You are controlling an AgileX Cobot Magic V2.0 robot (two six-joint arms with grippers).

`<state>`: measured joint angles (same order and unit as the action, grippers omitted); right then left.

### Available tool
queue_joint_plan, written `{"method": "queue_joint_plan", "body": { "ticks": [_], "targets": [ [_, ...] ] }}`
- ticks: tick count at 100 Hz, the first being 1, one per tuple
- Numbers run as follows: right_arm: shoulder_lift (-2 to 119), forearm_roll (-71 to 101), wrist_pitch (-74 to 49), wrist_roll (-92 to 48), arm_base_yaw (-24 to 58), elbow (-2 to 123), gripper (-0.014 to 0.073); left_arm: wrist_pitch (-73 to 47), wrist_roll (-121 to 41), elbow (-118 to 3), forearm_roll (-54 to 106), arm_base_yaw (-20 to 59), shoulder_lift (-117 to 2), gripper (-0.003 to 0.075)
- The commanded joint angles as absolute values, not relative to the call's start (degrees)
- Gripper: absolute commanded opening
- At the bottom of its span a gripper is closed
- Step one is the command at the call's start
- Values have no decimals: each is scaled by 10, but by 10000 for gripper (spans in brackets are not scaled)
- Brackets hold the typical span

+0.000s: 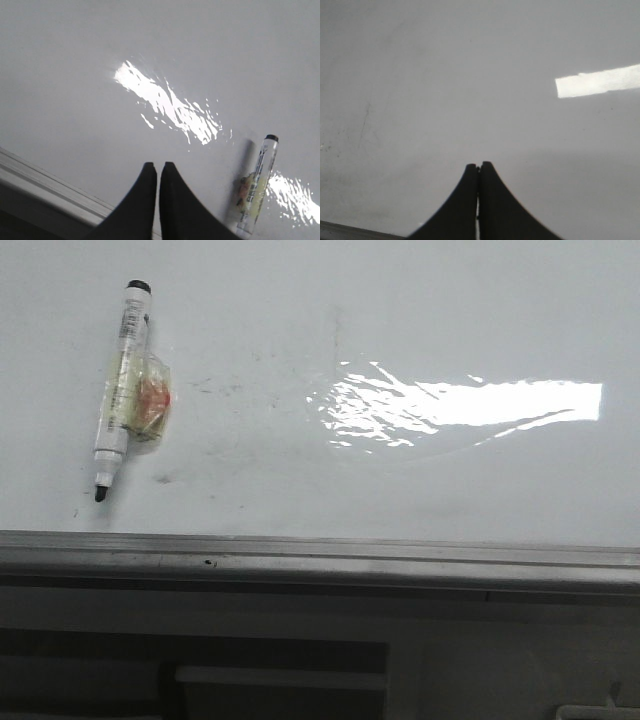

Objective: Write number 5 on whiteboard

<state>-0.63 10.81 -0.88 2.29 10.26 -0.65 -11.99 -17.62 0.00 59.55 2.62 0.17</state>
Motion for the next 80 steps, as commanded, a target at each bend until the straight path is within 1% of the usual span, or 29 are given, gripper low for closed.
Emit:
{"method": "queue_joint_plan", "body": {
  "ticks": [1, 18, 43, 52, 63, 73, 80],
  "targets": [
    [-16, 113, 50, 19, 101, -19, -52, -87, -171, 14, 643, 28, 18, -20],
    [-16, 138, 78, 19, 101, -7, -52, -93, -171, 14, 682, 28, 18, -20],
    [-16, 150, 53, 19, 101, 57, -52, -79, -171, 13, 745, 28, 18, -20],
    [-16, 150, 21, 19, 101, 84, -52, -80, -171, 13, 778, 28, 18, -20],
    [-10, 139, -61, 18, 101, 118, -52, -83, -184, 9, 780, 28, 18, -20],
    [6, 124, -139, 9, 101, 153, -52, -111, -257, -19, 738, 28, 15, -20],
    [26, 124, -183, -25, 101, 178, -52, -142, -297, -61, 667, 28, -2, -19]
  ]
}}
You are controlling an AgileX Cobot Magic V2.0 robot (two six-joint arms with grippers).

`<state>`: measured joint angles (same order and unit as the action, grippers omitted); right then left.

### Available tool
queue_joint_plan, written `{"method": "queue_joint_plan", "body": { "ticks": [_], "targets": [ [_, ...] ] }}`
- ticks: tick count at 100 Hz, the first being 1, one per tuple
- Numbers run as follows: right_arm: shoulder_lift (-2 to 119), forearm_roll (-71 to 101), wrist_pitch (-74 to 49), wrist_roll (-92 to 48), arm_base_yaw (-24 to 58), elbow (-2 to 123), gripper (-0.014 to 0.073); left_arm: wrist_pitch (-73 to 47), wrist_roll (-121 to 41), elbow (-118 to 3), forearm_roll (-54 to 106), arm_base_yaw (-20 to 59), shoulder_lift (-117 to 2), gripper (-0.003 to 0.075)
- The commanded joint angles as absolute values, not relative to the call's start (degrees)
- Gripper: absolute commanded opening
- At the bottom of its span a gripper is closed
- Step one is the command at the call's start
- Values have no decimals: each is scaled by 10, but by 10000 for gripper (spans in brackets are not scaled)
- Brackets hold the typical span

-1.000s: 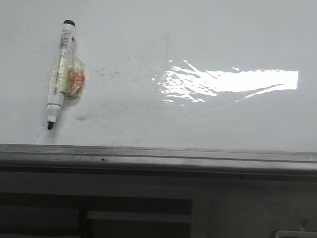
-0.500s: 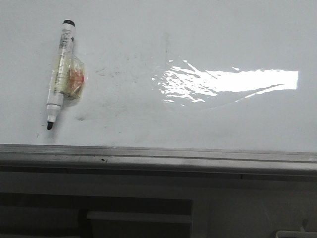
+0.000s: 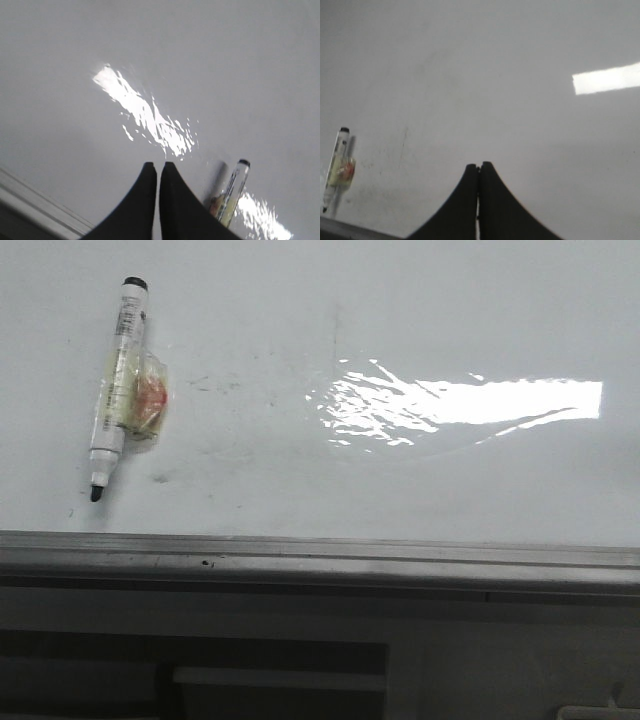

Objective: Write number 5 on whiteboard

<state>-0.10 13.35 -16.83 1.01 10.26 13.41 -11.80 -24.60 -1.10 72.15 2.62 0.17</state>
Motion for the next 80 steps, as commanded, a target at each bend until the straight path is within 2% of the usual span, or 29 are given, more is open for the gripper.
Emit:
{"method": "queue_joint_plan", "body": {
  "ticks": [1, 9, 16, 21, 31, 36, 43, 55, 80],
  "targets": [
    [30, 124, -191, -30, 101, 181, -52, -149, -299, -72, 649, 28, -7, -19],
    [59, 124, -225, -88, 101, 214, -25, -191, -314, -134, 533, 28, -49, -9],
    [90, 124, -248, -120, 101, 241, 46, -242, -314, -192, 441, 28, -103, 48],
    [114, 124, -261, -122, 101, 259, 121, -281, -314, -230, 396, 28, -148, 127],
    [163, 124, -282, -122, 101, 288, 293, -355, -317, -294, 374, 28, -246, 346],
    [188, 124, -289, -122, 101, 300, 350, -383, -332, -316, 388, 30, -286, 399],
    [214, 125, -291, -122, 101, 311, 386, -394, -379, -331, 431, 43, -327, 394],
    [230, 126, -275, -122, 101, 316, 388, -380, -460, -331, 502, 94, -374, 381],
    [230, 126, -272, -122, 101, 316, 388, -259, -462, -331, 550, 205, -462, 380]
  ]
}}
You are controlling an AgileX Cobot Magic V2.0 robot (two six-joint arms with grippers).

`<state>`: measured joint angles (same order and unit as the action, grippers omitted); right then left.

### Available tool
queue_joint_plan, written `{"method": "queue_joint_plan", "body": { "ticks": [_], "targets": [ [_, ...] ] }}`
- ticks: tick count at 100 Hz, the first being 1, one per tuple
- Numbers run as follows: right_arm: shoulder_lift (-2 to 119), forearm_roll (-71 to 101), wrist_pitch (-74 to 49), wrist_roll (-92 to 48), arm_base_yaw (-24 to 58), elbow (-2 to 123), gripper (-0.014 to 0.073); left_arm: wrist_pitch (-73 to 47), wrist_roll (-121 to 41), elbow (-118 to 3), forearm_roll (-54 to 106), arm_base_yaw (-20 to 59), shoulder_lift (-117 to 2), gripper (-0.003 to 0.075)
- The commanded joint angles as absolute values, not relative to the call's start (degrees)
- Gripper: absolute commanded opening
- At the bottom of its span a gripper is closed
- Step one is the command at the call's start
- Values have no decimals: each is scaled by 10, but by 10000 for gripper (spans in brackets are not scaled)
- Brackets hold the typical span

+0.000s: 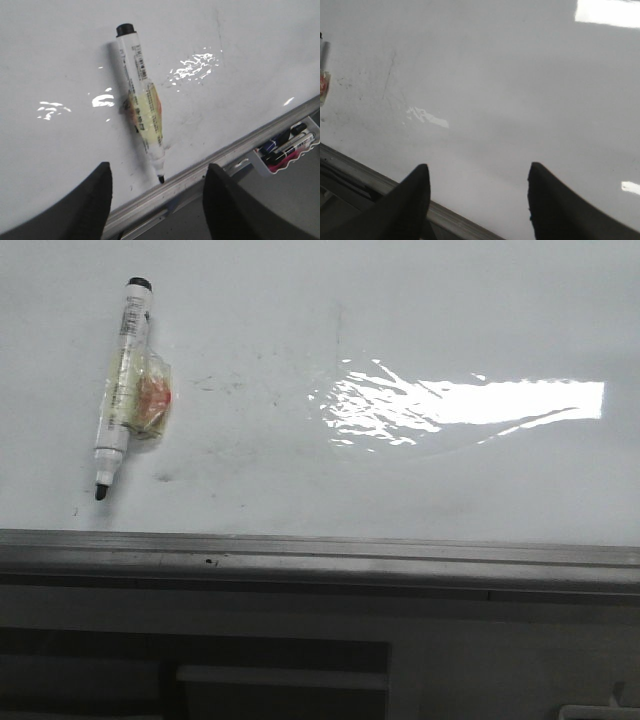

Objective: Write number 5 on whiteboard

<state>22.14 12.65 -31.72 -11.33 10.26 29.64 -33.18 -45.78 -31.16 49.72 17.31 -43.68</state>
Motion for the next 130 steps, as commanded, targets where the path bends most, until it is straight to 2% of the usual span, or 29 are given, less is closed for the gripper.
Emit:
{"method": "queue_joint_plan", "body": {
  "ticks": [1, 31, 51, 65, 83, 105, 115, 130],
  "targets": [
    [230, 126, -272, -122, 101, 316, 388, -255, -462, -331, 552, 211, -465, 380],
    [230, 126, -272, -122, 101, 316, 388, -131, -462, -331, 578, 343, -579, 380],
    [230, 126, -272, -122, 101, 316, 388, -63, -461, -331, 579, 361, -628, 356],
    [230, 126, -275, -122, 101, 316, 388, -51, -461, -331, 579, 361, -654, 240],
    [230, 126, -271, -122, 101, 316, 388, -51, -461, -331, 591, 361, -678, -22],
    [230, 126, -263, -122, 101, 316, 388, -63, -464, -341, 588, 370, -673, -20],
    [230, 147, -268, -134, 109, 322, 388, -94, -527, -366, 545, 400, -649, -20],
    [246, 279, -311, -360, 156, 356, 386, -134, -661, -413, 428, 478, -631, -20]
  ]
}}
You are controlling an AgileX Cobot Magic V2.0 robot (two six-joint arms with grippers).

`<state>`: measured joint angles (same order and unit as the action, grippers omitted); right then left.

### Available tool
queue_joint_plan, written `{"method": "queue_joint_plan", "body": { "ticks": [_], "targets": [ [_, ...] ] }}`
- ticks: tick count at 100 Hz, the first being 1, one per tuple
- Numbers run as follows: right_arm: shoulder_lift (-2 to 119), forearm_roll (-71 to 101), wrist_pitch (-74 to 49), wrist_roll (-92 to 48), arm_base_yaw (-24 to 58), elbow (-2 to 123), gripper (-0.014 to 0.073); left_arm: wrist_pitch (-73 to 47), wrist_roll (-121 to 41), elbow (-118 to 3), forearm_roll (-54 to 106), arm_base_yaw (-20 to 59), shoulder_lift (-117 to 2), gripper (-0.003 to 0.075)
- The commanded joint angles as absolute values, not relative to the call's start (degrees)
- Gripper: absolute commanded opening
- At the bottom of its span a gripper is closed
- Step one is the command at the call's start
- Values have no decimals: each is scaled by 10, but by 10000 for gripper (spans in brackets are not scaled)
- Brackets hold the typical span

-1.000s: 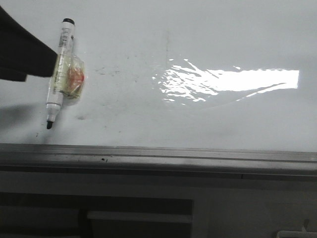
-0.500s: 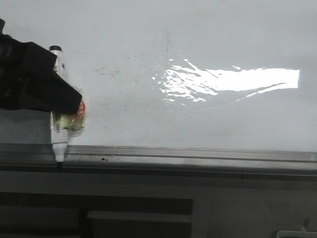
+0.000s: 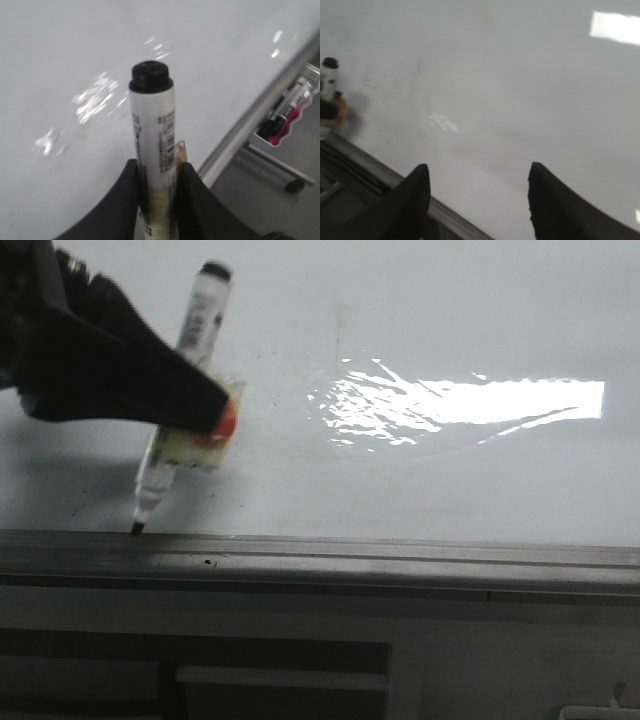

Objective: Write number 5 on whiteboard

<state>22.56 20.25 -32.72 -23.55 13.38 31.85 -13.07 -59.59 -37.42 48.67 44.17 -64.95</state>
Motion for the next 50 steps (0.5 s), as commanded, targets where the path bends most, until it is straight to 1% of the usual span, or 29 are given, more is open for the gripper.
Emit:
{"method": "queue_joint_plan", "body": {
  "ticks": [1, 10, 22, 38, 50],
  "targets": [
    [248, 292, -318, -382, 159, 357, 386, -134, -664, -416, 415, 482, -631, -20],
    [285, 362, -356, -481, 198, 378, 386, -131, -684, -431, 330, 522, -632, -20],
    [341, 398, -360, -518, 246, 394, 387, -131, -684, -437, 238, 549, -641, -20],
    [412, 402, -345, -528, 312, 413, 387, -131, -684, -437, 214, 553, -643, -20],
    [455, 402, -294, -528, 364, 420, 386, -131, -684, -437, 213, 553, -643, -20]
  ]
}}
